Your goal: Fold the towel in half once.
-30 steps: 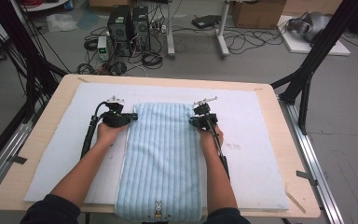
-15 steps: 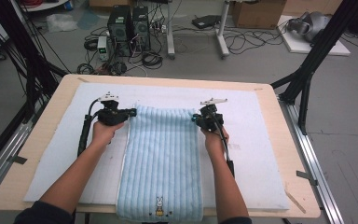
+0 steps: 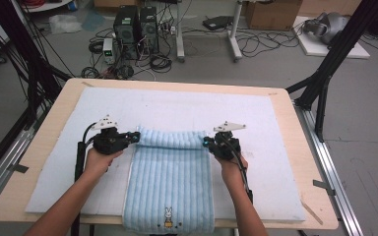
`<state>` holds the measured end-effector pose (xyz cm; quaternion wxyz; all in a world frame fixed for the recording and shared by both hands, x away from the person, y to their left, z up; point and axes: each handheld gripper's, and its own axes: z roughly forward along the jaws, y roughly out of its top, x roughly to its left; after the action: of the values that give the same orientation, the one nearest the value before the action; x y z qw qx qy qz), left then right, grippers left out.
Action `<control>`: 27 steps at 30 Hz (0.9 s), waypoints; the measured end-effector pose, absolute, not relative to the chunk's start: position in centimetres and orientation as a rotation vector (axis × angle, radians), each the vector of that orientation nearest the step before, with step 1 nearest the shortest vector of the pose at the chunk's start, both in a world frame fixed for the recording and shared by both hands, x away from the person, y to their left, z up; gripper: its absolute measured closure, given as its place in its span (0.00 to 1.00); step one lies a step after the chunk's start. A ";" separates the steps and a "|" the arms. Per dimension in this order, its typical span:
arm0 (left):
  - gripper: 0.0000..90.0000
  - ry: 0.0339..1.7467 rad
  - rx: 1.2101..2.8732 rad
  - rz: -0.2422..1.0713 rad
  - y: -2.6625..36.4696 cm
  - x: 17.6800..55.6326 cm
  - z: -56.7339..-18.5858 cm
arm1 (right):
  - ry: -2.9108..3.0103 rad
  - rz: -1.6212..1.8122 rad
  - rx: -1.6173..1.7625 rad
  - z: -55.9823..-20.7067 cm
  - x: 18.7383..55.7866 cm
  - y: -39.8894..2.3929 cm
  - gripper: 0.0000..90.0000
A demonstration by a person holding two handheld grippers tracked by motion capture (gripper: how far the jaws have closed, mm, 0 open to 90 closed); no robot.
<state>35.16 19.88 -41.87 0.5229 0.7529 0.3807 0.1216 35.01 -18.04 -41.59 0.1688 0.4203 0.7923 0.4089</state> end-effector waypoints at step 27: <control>0.50 1.150 1.727 0.197 21.5 38.2 -43.3 | 2.183 1.158 1.385 -41.7 36.6 -19.2 0.58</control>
<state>38.19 21.46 -43.27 0.5043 0.7155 0.4765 0.0815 36.60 -19.21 -41.74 0.1537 0.4832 0.7615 0.4037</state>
